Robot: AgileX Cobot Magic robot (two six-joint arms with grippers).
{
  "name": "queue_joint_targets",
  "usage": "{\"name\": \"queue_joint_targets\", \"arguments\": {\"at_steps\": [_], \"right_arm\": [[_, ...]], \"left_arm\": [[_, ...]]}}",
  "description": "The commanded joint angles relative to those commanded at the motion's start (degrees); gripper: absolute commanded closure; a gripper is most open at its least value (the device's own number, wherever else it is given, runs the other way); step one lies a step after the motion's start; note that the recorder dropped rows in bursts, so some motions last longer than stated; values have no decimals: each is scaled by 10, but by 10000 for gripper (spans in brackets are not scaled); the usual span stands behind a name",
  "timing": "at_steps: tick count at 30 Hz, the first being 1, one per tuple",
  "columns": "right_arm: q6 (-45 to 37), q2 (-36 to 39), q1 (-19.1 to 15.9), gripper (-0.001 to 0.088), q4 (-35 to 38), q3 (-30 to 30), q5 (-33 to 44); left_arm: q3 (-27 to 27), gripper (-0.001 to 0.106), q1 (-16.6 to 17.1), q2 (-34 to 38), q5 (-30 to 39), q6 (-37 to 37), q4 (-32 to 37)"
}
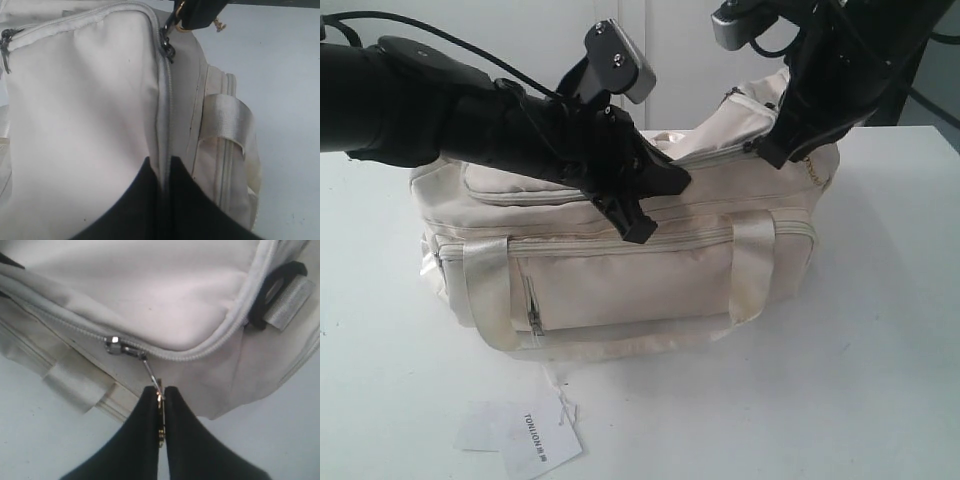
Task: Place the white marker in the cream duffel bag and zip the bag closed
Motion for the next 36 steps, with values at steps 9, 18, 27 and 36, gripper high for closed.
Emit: {"name": "queue_joint_targets", "arguments": {"at_steps": [9, 18, 27, 36], "right_arm": [[10, 0, -2, 868, -22, 0, -23], [10, 0, -35, 868, -24, 0, -36], [10, 0, -35, 868, -23, 0, -51], [10, 21, -35, 868, -23, 0, -95]], "left_arm": [[0, 1050, 0, 0, 2, 0, 0], [0, 1050, 0, 0, 13, 0, 0], [0, 1050, 0, 0, 13, 1, 0], [0, 1050, 0, 0, 14, 1, 0]]}}
